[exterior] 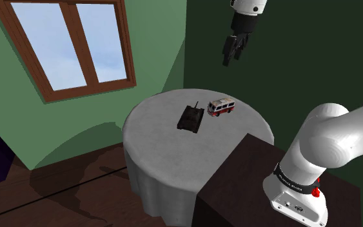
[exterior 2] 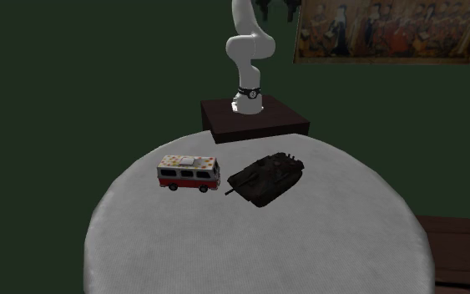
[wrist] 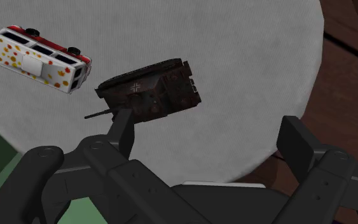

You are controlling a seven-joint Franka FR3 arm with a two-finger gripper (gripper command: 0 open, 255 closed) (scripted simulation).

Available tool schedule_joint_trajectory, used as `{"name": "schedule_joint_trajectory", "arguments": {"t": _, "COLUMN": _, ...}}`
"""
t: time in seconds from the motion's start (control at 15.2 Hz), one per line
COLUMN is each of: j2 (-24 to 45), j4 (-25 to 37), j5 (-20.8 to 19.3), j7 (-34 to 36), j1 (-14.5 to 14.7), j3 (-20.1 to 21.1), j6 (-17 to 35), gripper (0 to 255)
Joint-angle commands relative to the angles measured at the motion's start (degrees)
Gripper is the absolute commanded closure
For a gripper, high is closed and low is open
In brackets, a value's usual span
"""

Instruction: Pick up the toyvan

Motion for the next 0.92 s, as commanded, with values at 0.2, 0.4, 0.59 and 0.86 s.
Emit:
{"name": "schedule_joint_trajectory", "arguments": {"t": 0.2, "j2": 2.2, "j4": -3.0, "j5": -0.6, "j7": -0.7, "j1": -1.1, "j3": -2.2, "j6": 5.4, "gripper": 0}}
{"name": "schedule_joint_trajectory", "arguments": {"t": 0.4, "j2": 5.0, "j4": -5.5, "j5": -1.1, "j7": -1.4, "j1": -2.1, "j3": -4.4, "j6": 10.9, "gripper": 0}}
{"name": "schedule_joint_trajectory", "arguments": {"t": 0.59, "j2": 8.6, "j4": -7.3, "j5": -1.3, "j7": -2.3, "j1": -3.0, "j3": -6.6, "j6": 16.4, "gripper": 0}}
{"name": "schedule_joint_trajectory", "arguments": {"t": 0.86, "j2": 14.3, "j4": -8.7, "j5": -1.1, "j7": -3.7, "j1": -3.9, "j3": -9.8, "j6": 23.8, "gripper": 0}}
